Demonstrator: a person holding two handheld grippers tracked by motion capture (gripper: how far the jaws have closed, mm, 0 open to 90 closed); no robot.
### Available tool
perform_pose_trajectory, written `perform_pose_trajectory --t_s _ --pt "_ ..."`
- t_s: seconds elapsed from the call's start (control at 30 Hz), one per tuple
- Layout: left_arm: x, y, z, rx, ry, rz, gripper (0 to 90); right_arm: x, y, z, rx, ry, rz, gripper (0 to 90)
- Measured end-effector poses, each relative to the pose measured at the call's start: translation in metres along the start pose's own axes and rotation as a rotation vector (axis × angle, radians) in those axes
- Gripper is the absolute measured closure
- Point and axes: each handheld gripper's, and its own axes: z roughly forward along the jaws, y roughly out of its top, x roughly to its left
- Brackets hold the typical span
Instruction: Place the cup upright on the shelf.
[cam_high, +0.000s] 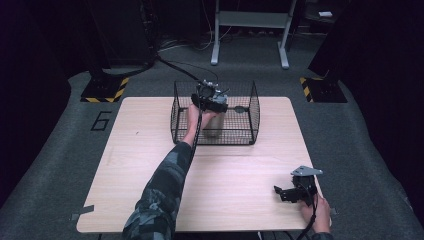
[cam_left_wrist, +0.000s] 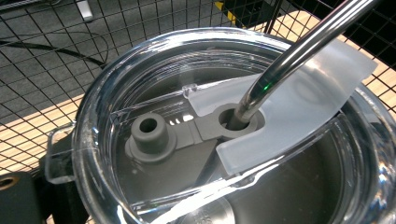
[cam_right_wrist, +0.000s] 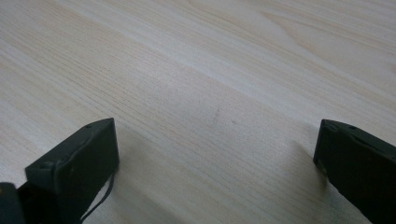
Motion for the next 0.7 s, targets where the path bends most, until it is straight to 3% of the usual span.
perform_pose_trajectory --t_s 0.2,0.23,0.33,0.5,0.6,0.7 --pt "0.003 -0.008 -0.006 0.000 -0.008 -0.003 3.6 0.000 0.000 0.000 0.002 0.000 0.002 0.0" --pt "0.002 -0.009 -0.007 0.014 -0.009 0.023 3.6 0.000 0.000 0.000 0.002 0.000 0.002 0.0" --pt "-0.002 -0.010 -0.009 0.021 -0.001 0.049 3.5 0.000 0.000 0.000 0.002 0.000 0.003 0.0" --pt "-0.002 -0.015 -0.010 -0.004 -0.003 0.043 3.5 0.000 0.000 0.000 0.001 0.000 0.004 0.0" --pt "-0.001 -0.015 -0.012 0.002 -0.008 0.061 3.4 0.000 0.000 0.000 0.001 0.000 0.004 0.0" --pt "-0.003 -0.015 -0.011 -0.011 -0.009 0.046 3.4 0.000 0.000 0.000 0.002 0.000 0.004 0.0"
